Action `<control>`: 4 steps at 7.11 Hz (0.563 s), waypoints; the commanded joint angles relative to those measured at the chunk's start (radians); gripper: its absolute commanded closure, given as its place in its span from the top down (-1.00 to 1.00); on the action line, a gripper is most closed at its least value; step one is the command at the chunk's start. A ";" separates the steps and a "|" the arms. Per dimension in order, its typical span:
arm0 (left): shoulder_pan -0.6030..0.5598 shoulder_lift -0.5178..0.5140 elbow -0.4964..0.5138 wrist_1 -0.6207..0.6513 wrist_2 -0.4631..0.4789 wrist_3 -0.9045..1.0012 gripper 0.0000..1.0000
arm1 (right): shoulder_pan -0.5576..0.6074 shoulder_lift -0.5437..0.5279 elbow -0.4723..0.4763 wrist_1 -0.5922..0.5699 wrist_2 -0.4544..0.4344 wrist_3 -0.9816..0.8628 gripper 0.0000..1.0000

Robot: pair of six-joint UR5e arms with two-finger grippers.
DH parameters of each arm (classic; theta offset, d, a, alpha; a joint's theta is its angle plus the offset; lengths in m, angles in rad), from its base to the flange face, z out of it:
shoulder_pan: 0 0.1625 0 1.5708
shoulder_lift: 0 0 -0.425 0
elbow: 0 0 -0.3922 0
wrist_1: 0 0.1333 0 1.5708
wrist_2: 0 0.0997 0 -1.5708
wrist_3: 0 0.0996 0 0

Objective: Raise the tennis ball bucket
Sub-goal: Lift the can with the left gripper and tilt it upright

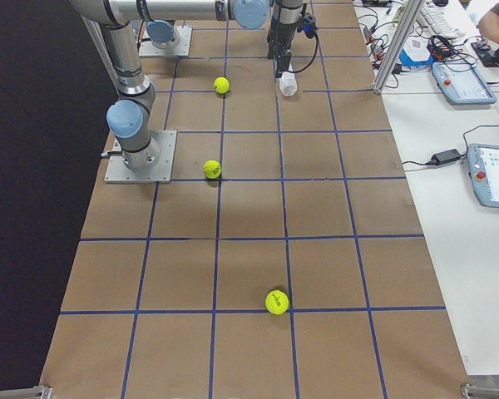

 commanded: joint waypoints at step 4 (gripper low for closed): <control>-0.058 0.144 0.047 0.007 -0.073 -0.300 -0.74 | 0.000 -0.004 0.008 -0.019 0.003 0.060 1.00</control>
